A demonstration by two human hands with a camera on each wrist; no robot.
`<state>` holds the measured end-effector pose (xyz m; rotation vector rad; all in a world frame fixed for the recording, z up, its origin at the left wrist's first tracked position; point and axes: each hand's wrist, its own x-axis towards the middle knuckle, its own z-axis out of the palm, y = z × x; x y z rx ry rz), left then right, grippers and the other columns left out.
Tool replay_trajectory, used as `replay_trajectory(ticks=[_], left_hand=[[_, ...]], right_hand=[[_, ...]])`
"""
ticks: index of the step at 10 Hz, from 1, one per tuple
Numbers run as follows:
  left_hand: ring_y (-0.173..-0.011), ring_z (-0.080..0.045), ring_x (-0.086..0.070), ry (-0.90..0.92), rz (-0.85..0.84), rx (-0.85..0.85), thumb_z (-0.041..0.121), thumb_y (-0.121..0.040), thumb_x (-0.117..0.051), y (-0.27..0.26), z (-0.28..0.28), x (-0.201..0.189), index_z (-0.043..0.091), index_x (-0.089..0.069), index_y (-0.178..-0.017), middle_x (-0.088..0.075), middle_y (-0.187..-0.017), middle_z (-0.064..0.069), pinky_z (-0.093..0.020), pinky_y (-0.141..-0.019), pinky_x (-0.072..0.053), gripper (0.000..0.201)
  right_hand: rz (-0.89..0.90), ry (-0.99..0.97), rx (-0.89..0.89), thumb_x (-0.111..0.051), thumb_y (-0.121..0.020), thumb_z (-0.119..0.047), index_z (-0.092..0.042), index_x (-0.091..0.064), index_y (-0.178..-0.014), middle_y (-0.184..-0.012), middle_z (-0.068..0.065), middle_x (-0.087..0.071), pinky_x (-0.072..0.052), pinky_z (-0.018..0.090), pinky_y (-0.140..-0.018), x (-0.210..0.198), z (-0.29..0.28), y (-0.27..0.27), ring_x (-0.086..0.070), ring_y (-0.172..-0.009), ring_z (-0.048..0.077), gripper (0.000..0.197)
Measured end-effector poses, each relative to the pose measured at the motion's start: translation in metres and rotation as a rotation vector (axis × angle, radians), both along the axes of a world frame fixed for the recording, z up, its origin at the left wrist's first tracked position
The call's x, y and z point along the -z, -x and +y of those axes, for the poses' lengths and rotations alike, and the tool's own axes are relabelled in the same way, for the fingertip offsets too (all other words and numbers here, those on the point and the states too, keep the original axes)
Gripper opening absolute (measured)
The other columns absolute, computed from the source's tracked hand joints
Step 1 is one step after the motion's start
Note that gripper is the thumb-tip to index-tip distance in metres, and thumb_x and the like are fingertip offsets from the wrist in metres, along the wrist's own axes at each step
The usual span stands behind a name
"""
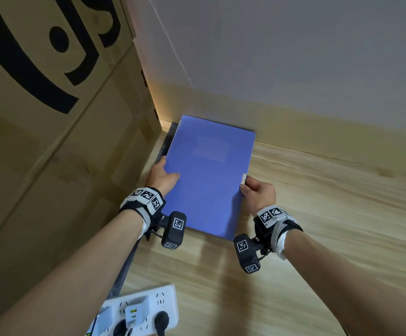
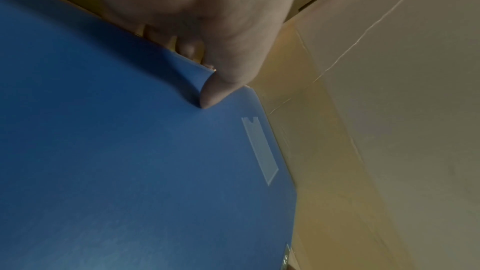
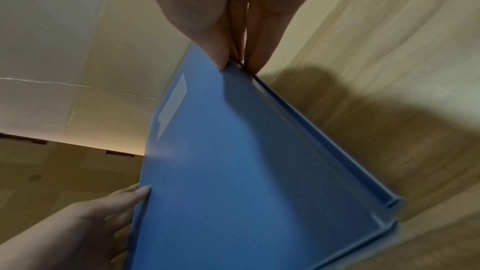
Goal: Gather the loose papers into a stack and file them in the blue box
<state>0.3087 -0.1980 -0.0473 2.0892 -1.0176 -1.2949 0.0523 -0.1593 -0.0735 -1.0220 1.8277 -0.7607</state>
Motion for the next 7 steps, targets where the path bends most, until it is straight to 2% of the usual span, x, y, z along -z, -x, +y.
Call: replay_trajectory(ticks=[1,2,3,4,5,6,7], left_hand=[[-0.122,-0.022,-0.056,-0.011,-0.021,-0.005,0.015,-0.091,-0.063,0.000,0.000,0.005,0.025,-0.028,-0.153,-0.050,-0.143,0.005,-0.040,-0.101,-0.050,0.071],[-0.123,-0.021,-0.054,-0.007,-0.043,0.006,0.016,-0.091,-0.063,0.002,-0.001,0.007,0.025,-0.031,-0.151,-0.050,-0.142,0.008,-0.042,-0.103,-0.048,0.069],[-0.124,-0.028,-0.056,-0.004,-0.062,0.016,0.015,-0.091,-0.061,0.004,0.000,0.009,0.025,-0.036,-0.148,-0.054,-0.140,0.000,-0.048,-0.102,-0.050,0.064],[-0.122,-0.030,-0.057,-0.004,-0.101,0.050,0.016,-0.089,-0.062,0.005,0.000,0.005,0.024,-0.041,-0.143,-0.057,-0.137,-0.002,-0.050,-0.100,-0.050,0.059],[-0.133,-0.034,-0.047,-0.046,-0.161,0.051,0.021,-0.085,-0.068,0.009,-0.003,-0.009,0.018,-0.031,-0.150,-0.043,-0.150,-0.010,-0.053,-0.106,-0.044,0.075],[-0.142,-0.035,-0.034,0.012,-0.286,0.031,0.024,-0.084,-0.065,0.024,0.003,-0.031,0.017,-0.018,-0.154,-0.028,-0.157,-0.010,-0.052,-0.112,-0.036,0.084],[-0.139,-0.034,-0.039,0.134,-0.233,0.030,0.027,-0.082,-0.058,0.052,0.017,-0.050,0.019,-0.023,-0.152,-0.033,-0.156,-0.008,-0.051,-0.110,-0.038,0.079]], right_hand=[[-0.019,0.008,0.035,-0.059,-0.084,-0.013,-0.027,-0.074,-0.109,-0.101,-0.013,-0.073,-0.051,0.026,-0.091,0.007,0.003,-0.001,-0.067,-0.099,0.011,0.033],[-0.028,0.004,0.036,-0.059,-0.084,-0.012,-0.026,-0.074,-0.109,-0.101,-0.014,-0.073,-0.050,0.025,-0.092,0.009,0.004,-0.002,-0.066,-0.100,0.010,0.032],[-0.021,-0.006,0.030,-0.060,-0.086,-0.011,-0.023,-0.074,-0.111,-0.101,-0.012,-0.072,-0.044,0.019,-0.086,0.002,0.002,0.000,-0.064,-0.096,0.008,0.030],[-0.081,-0.045,0.007,-0.062,-0.086,-0.016,-0.025,-0.077,-0.101,-0.082,-0.014,-0.070,-0.049,0.023,-0.083,-0.007,0.001,0.004,-0.063,-0.084,0.011,0.023],[-0.159,-0.087,0.034,-0.063,-0.080,-0.027,-0.023,-0.075,-0.096,-0.092,-0.009,-0.073,-0.052,0.031,-0.091,-0.015,0.005,0.016,-0.065,-0.091,0.015,0.021],[-0.192,-0.079,0.058,-0.061,-0.072,-0.035,-0.018,-0.064,-0.124,-0.120,0.002,-0.068,-0.047,0.044,-0.103,-0.023,0.015,0.043,-0.062,-0.113,0.021,0.055],[-0.191,-0.040,0.086,-0.061,-0.077,-0.023,-0.016,-0.065,-0.121,-0.115,0.004,-0.070,-0.047,0.047,-0.104,-0.029,0.032,0.081,-0.064,-0.111,0.023,0.045]])
